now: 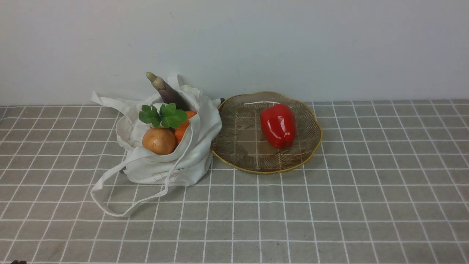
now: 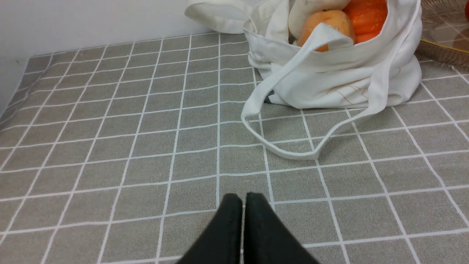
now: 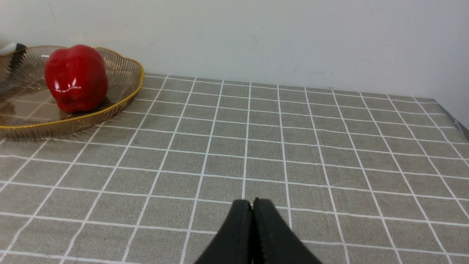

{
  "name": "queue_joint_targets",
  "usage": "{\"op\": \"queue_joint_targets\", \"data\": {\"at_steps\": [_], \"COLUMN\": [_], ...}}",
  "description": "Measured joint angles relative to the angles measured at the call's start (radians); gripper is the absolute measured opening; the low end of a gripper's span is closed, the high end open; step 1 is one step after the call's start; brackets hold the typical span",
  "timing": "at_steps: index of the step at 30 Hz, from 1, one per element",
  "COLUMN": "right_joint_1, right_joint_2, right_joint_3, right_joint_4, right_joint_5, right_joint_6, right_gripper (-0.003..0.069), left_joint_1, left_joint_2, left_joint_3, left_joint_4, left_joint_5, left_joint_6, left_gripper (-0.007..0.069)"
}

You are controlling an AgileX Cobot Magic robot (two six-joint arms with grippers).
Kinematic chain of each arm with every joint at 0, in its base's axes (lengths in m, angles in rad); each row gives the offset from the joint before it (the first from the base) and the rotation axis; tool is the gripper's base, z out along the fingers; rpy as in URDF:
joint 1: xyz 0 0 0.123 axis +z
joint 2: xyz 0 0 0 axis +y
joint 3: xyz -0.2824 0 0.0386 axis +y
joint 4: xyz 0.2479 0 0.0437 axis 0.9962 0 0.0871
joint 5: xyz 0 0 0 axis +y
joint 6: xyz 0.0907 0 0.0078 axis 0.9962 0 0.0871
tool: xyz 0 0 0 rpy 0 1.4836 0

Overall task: Take vegetables from bag on grey coffee tablecloth place on plate.
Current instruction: 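Reach the gripper into the cloth bag toward the vegetables inside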

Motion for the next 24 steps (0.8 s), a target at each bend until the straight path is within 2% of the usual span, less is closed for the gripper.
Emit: {"op": "queue_joint_targets", "data": {"at_steps": [11,12,15,19,21,24], "right_joint_1": [0.0,0.0,0.0,0.0,0.0,0.0], "right_joint_2": [0.0,0.0,0.0,0.0,0.0,0.0], "right_joint_3": [0.0,0.0,0.0,0.0,0.0,0.0], "right_joint_4": [0.0,0.0,0.0,0.0,0.0,0.0], "right_joint_5": [0.0,0.0,0.0,0.0,0.0,0.0], "right_joint_6": [0.0,0.0,0.0,0.0,0.0,0.0], "right_gripper": [-0.0015,-0.0015,-0.0015,-0.0015,-0.0015,-0.0015], "left_joint_1": [0.0,0.0,0.0,0.0,0.0,0.0], "left_joint_2": [0.0,0.0,0.0,0.0,0.0,0.0], "left_joint_3": [0.0,0.0,0.0,0.0,0.0,0.0], "left_joint_4": [-0.021,-0.067,-0.307,-0.731,-0.834,-0.888], "left_joint_5": [0.0,0.0,0.004,0.014,0.012,-0.008], "left_joint_6": [-0.016,-0.046,-0.196,-0.415,-0.434,-0.421], "left_gripper": [-0.0005,-0.0005,-0.0005,-0.0005,-0.0005,-0.0005]}}
